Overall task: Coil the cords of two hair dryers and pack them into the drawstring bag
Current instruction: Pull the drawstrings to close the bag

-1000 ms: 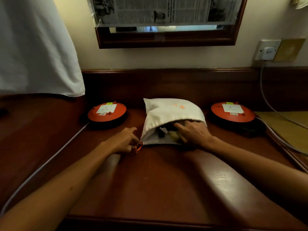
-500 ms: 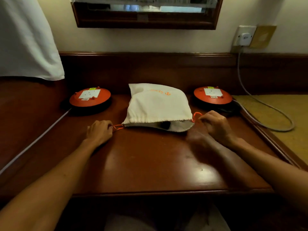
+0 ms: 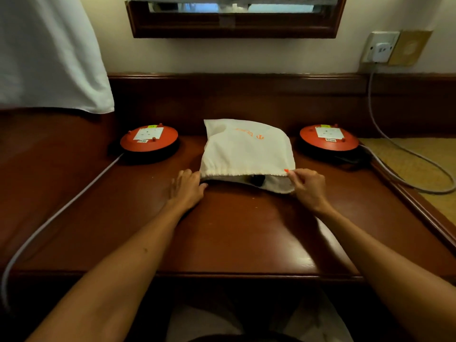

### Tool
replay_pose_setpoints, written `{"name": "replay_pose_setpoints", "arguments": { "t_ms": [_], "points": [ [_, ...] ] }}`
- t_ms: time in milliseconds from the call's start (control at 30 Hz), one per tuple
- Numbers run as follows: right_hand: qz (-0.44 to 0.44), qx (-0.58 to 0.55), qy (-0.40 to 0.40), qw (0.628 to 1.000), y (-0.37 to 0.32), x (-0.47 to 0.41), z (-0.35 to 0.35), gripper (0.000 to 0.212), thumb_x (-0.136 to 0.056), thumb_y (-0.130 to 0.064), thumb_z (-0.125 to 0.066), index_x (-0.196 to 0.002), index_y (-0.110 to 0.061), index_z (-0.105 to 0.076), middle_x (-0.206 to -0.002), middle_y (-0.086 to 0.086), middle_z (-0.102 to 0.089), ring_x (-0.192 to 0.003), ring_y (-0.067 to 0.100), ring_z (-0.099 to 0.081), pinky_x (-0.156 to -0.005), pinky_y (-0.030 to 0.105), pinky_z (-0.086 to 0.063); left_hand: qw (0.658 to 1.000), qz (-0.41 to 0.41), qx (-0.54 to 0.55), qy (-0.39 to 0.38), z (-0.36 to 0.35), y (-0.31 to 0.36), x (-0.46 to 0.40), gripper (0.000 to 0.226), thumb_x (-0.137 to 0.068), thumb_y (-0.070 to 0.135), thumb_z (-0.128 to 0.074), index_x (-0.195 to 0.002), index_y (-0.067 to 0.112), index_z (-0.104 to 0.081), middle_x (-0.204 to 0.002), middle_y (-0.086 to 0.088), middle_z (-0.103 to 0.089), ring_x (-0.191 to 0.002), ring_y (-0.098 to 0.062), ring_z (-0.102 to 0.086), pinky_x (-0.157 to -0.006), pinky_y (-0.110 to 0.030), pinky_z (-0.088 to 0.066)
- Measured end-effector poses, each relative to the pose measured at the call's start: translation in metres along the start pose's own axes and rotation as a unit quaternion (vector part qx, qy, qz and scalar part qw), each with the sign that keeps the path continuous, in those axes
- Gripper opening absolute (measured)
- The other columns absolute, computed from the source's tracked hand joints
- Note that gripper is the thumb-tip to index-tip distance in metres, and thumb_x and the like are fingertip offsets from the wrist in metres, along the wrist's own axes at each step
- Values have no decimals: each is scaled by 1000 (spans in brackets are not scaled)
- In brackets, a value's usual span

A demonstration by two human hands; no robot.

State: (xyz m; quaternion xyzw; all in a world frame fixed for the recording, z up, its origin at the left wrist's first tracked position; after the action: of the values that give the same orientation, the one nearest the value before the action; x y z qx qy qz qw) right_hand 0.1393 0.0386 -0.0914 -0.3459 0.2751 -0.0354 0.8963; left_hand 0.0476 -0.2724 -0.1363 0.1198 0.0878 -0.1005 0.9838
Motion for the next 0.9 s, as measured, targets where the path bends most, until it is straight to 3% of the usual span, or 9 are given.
{"name": "replay_pose_setpoints", "arguments": {
  "t_ms": [100, 267, 333, 400, 467, 533, 633, 733, 900],
  "points": [
    [-190, -243, 64, 949, 46, 10, 11, 21, -96, -19, -57, -85, -6, -70, -74, 11, -66, -57, 22, -62, -45, 26, -50, 999, 12, 33, 32, 7, -6, -4, 20, -91, 25, -58, -101, 8, -64, -102, -16, -63, -93, -33, -58, -70, -37, -42],
    [-428, -442, 282, 736, 140, 36, 60, 33, -100, -9, -40, -68, -12, -46, -64, 3, -47, -28, 3, -45, -29, 15, -36, 996, 72, 34, 39, 23, -51, -4, 3, -86, 6, -62, -89, 4, -62, -97, -18, -65, -88, -34, -62, -66, -38, -47],
    [-449, -363, 279, 768, 158, 39, 86, 31, -99, -7, -39, -70, -8, -47, -61, 5, -46, -25, 5, -44, -25, 15, -34, 990, 128, 30, 45, 28, -84, -2, 7, -83, 4, -64, -91, 3, -62, -100, -21, -65, -93, -38, -61, -72, -41, -48],
    [-446, -175, 158, 864, 154, 29, 92, 13, -96, -6, -47, -88, 0, -56, -68, 13, -53, -42, 18, -57, -31, 22, -46, 990, 135, -27, 27, 25, -88, -2, 21, -81, 8, -67, -100, 8, -60, -111, -18, -62, -104, -35, -57, -85, -46, -46],
    [-397, 105, 21, 911, 140, 14, 85, 27, -89, -8, -58, -114, 1, -53, -106, 26, -56, -89, 36, -61, -73, 38, -60, 994, 78, -76, 18, 16, -58, -5, 47, -79, 14, -69, -123, 12, -52, -129, -12, -52, -121, -32, -45, -100, -52, -34],
    [-266, 274, 23, 924, 96, -6, 71, 50, -84, -14, -62, -130, -3, -46, -139, 26, -40, -120, 44, -45, -98, 52, -43, 998, -9, -53, 22, 5, -4, -8, 56, -80, 14, -63, -133, 14, -46, -136, -8, -48, -129, -27, -39, -105, -51, -27],
    [-59, 250, -46, 965, 23, -20, 3, 39, -91, -28, -55, -123, -6, -55, -127, 24, -58, -115, 42, -53, -92, 48, -43, 997, -77, -19, 16, -9, 59, -10, 36, -89, 31, -52, -120, 13, -55, -122, -9, -56, -119, -28, -47, -98, -45, -32],
    [-18, 229, -176, 957, 10, -7, -65, 36, -94, -40, -48, -105, -8, -58, -105, 23, -68, -96, 43, -61, -74, 44, -49, 995, -86, -33, 23, -15, 75, -16, 31, -92, 33, -52, -113, 11, -60, -112, -11, -60, -110, -31, -52, -88, -43, -39],
    [30, 59, -183, 981, 13, -13, -53, 17, -92, -17, -60, -85, -6, -71, -80, 11, -71, -73, 22, -64, -65, 32, -44, 966, -116, 232, 24, 3, 36, -19, 21, -82, 24, -56, -72, 10, -69, -66, -10, -68, -58, -21, -58, -54, -29, -37]
  ]
}}
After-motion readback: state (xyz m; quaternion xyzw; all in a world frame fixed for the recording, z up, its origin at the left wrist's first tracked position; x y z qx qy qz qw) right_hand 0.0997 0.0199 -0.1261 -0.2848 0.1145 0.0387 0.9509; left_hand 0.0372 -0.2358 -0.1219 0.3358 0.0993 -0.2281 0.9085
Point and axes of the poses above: each hand's wrist, its own x-axis away from the middle knuckle, its own z-axis out of the back of the hand, y = z × x, the point moved 10 cm from there along -x, towards the middle knuckle
